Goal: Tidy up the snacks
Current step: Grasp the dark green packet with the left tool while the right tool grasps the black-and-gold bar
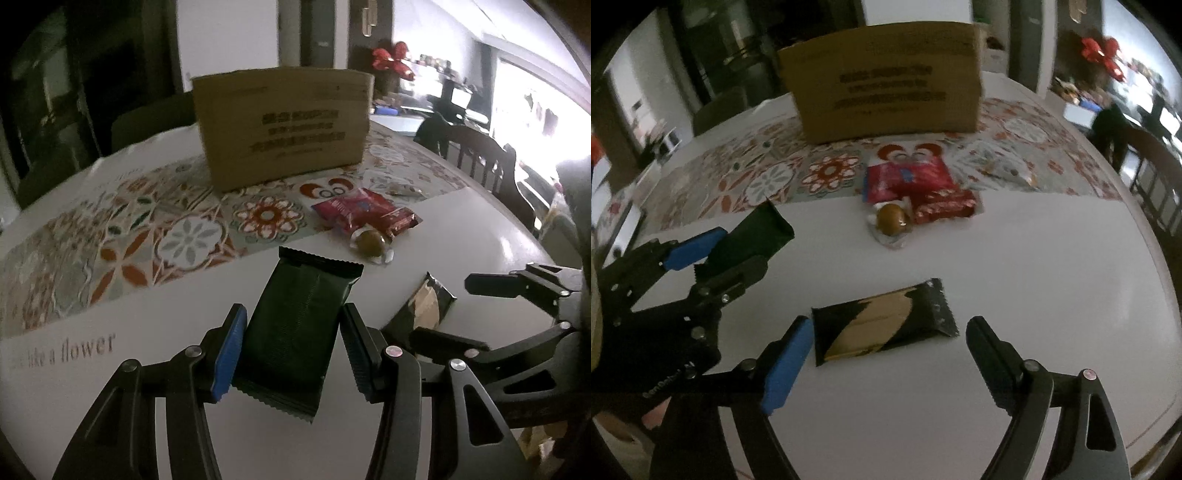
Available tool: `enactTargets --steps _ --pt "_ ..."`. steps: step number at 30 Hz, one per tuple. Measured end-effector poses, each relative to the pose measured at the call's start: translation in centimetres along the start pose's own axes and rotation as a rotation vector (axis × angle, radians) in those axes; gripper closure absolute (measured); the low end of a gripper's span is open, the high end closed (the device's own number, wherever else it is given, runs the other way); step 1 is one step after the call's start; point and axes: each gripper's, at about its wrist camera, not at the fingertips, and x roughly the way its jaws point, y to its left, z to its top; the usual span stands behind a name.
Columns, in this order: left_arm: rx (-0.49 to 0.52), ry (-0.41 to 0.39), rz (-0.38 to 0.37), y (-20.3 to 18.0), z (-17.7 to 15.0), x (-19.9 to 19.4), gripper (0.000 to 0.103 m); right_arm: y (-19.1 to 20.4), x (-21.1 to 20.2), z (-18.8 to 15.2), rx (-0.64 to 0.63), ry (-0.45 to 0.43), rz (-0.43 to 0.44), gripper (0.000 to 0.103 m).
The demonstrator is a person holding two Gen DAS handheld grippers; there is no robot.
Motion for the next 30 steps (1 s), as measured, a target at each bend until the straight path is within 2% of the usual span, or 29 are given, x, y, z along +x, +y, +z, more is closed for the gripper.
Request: enactTargets --steps 5,11,25,30 --pt "-0.063 0.032 0.017 0.5 -1.1 0.2 0.052 0.6 0.9 0.0 -0.076 0.04 0.009 0.018" --pt "-0.088 0.054 0.042 0.7 -1.6 0.6 0.052 1.0 1.9 -0.2 -0.132 0.061 -0.005 0.018" --pt "-0.118 0.059 0.072 1.1 -1.5 0.7 0.052 2.1 2.8 0.4 -0.224 0.037 0.012 0.016" --pt "-0.114 0.052 0.094 1.1 -1.7 0.5 0.052 2.1 2.8 0.4 -0.219 0.021 0.022 0.017"
